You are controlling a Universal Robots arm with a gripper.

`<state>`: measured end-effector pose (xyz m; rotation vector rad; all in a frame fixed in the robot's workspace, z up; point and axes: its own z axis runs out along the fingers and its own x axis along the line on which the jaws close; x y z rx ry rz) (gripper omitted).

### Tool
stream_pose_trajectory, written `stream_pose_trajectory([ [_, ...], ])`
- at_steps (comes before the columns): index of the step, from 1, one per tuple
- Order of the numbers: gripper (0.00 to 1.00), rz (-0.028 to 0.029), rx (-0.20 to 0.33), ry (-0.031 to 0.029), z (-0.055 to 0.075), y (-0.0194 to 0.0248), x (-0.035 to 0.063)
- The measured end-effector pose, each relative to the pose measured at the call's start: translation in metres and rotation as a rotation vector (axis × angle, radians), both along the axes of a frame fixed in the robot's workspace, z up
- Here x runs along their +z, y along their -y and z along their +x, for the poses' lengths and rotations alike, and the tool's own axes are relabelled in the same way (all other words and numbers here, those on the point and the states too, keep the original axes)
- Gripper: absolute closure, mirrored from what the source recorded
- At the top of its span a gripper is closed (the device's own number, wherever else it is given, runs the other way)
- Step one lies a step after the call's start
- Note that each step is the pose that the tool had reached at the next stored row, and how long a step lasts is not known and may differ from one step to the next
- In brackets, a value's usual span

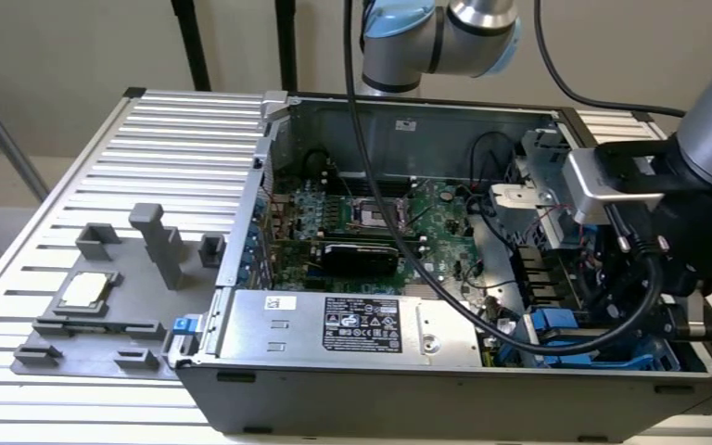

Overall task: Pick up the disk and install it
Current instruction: 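Insert the second disk wire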

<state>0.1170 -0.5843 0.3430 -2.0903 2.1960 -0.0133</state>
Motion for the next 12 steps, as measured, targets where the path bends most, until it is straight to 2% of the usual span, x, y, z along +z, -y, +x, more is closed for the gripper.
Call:
stream_pose_trajectory([
  [3, 0.84, 0.0003, 0.0, 0.0082, -0.0001, -0.0026, -0.0013],
  [8, 0.84, -0.0014, 0.0, 0.0184, -0.0005, -0.0035, -0.003],
  [12, 0.82, -0.001, 0.0, 0.0204, -0.0009, -0.0036, -0.0034],
])
